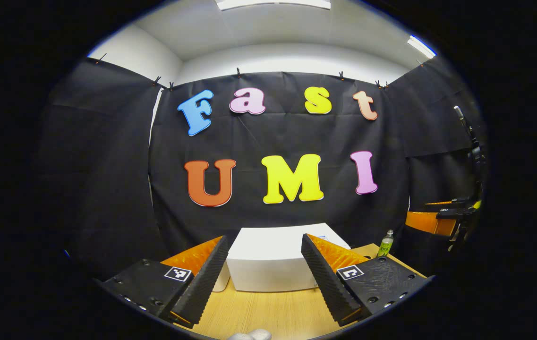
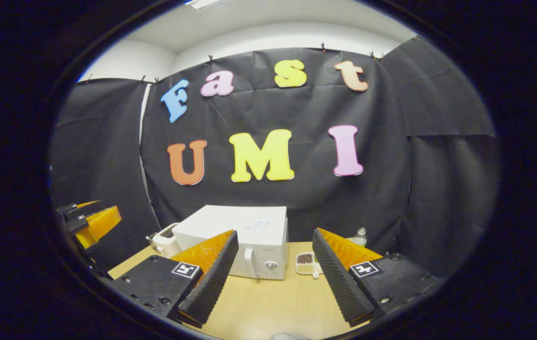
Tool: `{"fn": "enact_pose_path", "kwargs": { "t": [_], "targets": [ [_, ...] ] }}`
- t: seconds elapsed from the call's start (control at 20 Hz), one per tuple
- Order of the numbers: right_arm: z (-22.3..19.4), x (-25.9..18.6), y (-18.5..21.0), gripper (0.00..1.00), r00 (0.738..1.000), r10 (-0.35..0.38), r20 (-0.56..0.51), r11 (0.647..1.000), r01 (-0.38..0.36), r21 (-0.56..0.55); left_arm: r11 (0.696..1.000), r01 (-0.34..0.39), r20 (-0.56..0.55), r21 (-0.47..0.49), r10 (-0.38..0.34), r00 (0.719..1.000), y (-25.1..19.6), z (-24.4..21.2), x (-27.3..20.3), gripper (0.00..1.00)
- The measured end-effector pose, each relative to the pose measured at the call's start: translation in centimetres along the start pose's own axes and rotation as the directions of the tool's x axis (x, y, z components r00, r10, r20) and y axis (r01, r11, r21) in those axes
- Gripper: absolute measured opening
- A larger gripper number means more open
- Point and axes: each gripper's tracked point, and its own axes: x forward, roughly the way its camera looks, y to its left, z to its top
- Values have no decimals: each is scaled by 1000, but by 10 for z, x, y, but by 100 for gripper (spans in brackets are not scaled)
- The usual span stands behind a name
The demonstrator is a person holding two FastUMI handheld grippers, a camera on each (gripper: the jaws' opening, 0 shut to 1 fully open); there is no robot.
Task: Open the microwave oven with the left hand, put the food in, and close the microwave oven.
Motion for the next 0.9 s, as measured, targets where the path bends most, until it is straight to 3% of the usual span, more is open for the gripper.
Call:
{"fn": "enact_pose_path", "kwargs": {
  "t": [0.05,0.1,0.15,0.9],
  "targets": [
    [8,-3,-1,100,1000,-9,12,1000,9,-3,1000,4,14,2,-4,1000,1,5,-1,96],
    [14,-6,-1,92,1000,-14,25,1000,14,-6,1000,6,20,3,-6,1000,1,9,1,96],
    [18,-10,-5,91,999,-21,33,1000,22,-9,1000,7,24,2,-7,1000,2,12,1,96],
    [34,-21,-18,92,994,-85,71,996,86,-18,999,35,53,-4,-35,998,-3,23,16,96]
  ]
}}
